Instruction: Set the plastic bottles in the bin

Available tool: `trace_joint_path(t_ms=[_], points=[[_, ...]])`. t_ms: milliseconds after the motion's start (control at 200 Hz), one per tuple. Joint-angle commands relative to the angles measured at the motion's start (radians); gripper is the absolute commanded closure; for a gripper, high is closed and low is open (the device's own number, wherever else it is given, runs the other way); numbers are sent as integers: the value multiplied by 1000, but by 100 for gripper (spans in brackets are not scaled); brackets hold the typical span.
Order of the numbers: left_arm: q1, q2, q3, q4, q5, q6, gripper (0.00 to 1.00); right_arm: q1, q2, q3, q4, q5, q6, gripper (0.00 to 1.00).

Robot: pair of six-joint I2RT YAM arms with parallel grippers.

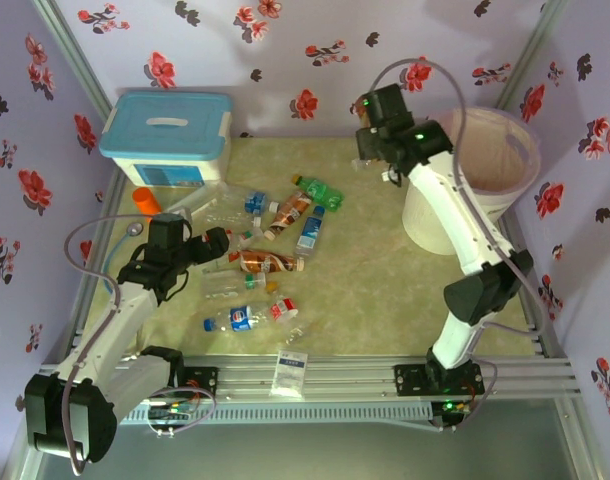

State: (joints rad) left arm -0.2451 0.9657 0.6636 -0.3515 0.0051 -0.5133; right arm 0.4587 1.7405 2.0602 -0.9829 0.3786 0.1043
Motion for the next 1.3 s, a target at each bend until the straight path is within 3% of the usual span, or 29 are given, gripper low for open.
trace_joint_path(t_ms=[0, 340, 555, 810, 1295], points=[[-7, -5, -14, 22, 17, -1, 1, -78, -46, 69, -61, 44, -31, 41], [-7, 7, -6, 28, 27, -11, 1, -382, -79, -16, -53, -39, -11, 42], [-7, -10, -4, 10, 27, 2, 1, -516, -69, -127, -5, -167, 8, 42], [-7, 10, 5, 14, 27, -1, 1, -569, 16, -169, -29, -274, -9, 41], [-7, -22, -4, -1, 27, -1, 1, -578, 157, -269, -39, -341, -26, 39]])
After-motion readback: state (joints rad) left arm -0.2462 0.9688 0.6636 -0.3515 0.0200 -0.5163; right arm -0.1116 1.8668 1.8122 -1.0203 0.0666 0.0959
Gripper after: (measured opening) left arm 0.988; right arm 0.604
